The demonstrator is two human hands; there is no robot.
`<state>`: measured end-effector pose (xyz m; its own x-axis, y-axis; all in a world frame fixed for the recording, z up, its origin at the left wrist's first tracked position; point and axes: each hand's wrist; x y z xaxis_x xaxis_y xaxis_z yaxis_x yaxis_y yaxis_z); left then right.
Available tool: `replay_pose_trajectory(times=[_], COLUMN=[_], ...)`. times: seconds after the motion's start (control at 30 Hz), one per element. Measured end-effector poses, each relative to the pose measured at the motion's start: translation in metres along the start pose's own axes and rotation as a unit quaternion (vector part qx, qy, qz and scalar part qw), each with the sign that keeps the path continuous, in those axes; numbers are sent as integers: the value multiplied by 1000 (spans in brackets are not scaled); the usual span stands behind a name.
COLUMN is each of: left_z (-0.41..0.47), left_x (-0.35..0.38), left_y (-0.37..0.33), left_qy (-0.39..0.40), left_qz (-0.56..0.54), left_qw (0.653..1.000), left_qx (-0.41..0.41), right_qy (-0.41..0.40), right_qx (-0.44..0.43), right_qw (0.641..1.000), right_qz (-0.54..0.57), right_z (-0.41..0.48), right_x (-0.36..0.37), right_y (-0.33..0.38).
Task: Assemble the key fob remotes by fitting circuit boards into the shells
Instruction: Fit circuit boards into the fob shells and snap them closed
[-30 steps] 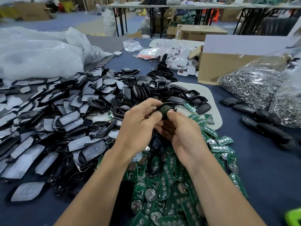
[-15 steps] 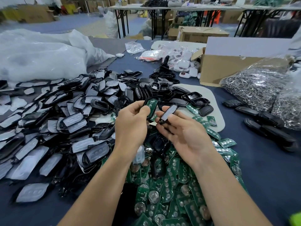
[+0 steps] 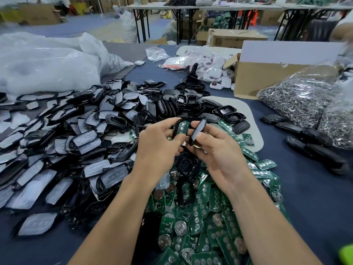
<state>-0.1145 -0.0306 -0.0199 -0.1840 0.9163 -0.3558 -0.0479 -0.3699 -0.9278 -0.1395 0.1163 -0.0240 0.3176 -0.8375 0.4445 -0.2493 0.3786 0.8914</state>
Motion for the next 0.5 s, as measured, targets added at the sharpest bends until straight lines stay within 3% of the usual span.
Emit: replay_pose_trajectory(times=[0.23,0.43,0.5], left_z=[1,-2,-2], left_x=[1,2,4], left_y=[2,-3,-4], left_qy=[-5,-28,-68], left_qz=[59,19,83], left_qw=[998,999,993], left_qx=[-16,-40,-43], right_qy=[5,10,14], right_qx=[-7,-16,-20], right_qw=[1000,999,998], right_qz=[-20,-45,-66], right_z=[1,4,4], right_x=[1,4,6], right_y=[-2,-6,-8])
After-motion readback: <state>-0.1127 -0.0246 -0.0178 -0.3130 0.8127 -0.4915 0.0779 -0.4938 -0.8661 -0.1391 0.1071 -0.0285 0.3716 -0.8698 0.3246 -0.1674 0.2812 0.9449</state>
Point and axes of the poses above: each hand's wrist, its own z-axis towards the middle knuckle, its own x-axis out of the palm, y = z × x, and after that the axes turned 9 degrees about y, right-handed
